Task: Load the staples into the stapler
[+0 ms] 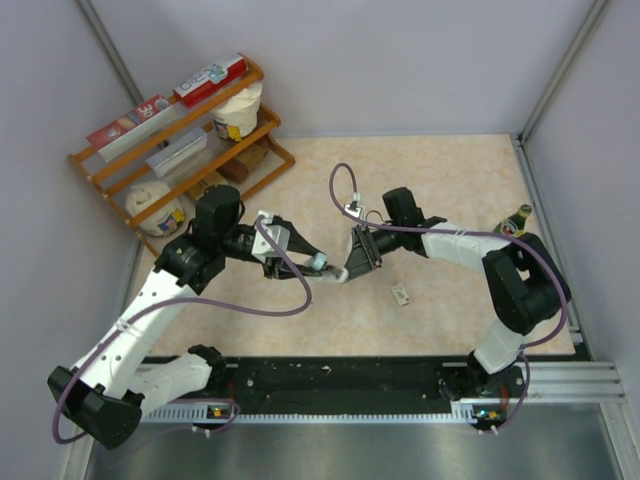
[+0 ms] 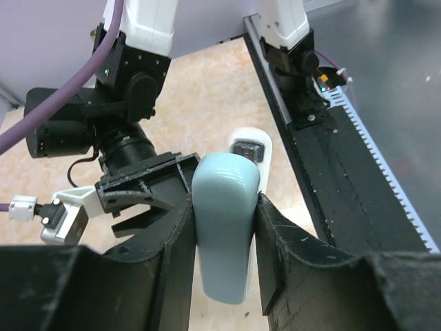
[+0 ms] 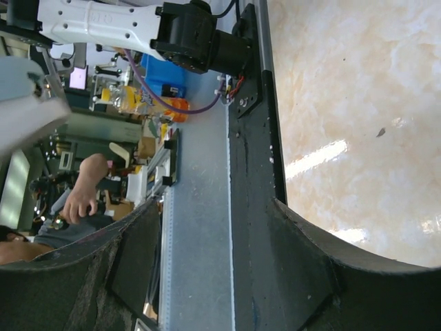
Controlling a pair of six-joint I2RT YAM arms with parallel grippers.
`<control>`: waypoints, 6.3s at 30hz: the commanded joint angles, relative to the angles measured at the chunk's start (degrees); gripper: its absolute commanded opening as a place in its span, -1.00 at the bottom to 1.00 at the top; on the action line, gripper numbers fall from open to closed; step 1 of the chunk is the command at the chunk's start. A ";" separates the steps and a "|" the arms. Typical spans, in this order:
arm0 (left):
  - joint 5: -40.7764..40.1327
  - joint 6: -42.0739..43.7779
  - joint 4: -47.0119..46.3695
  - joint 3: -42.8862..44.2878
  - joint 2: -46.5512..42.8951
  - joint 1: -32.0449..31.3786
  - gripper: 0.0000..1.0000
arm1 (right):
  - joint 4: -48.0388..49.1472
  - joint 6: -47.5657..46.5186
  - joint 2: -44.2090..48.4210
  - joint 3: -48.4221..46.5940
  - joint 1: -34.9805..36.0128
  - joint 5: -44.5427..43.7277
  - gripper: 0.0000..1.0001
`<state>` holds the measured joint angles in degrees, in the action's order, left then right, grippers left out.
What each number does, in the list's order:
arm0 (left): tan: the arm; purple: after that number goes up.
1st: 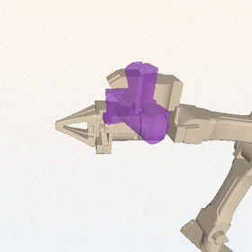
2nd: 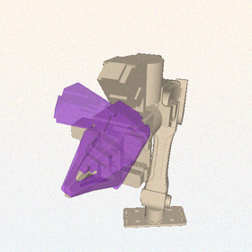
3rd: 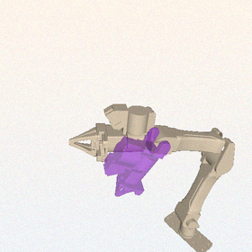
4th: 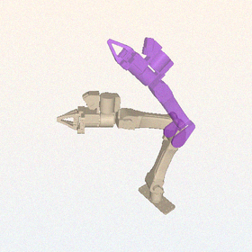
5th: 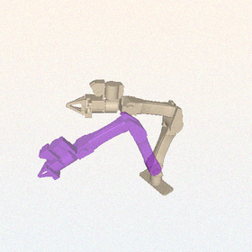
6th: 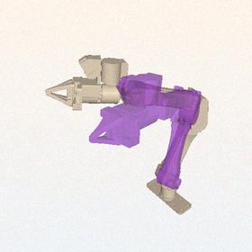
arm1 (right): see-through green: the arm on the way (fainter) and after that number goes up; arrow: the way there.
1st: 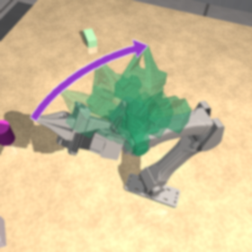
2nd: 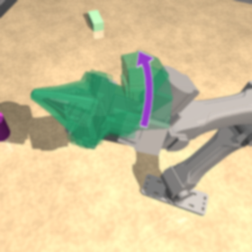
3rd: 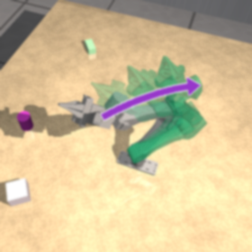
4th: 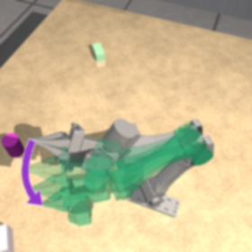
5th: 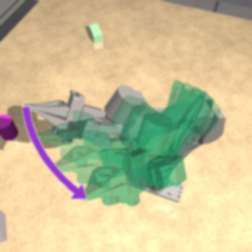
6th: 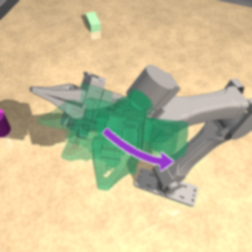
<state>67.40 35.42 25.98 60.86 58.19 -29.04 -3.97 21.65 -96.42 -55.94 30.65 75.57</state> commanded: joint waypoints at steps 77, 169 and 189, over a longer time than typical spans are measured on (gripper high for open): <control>-16.95 -2.72 -5.41 -3.38 3.42 -1.64 -1.00 | 10.91 -29.65 22.95 4.79 11.71 -32.15 -1.00; -0.51 -37.99 -43.75 -11.65 -0.19 12.17 -1.00 | 27.61 -13.22 26.29 9.54 12.06 -28.46 -0.18; 0.37 -23.73 -29.23 -9.53 1.22 5.83 -1.00 | 30.95 -11.37 23.47 11.03 12.06 -29.96 -0.24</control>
<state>66.22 9.50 -3.33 48.80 59.53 -22.52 23.55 9.28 -72.25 -43.31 41.89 45.15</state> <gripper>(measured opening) 0.396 0.388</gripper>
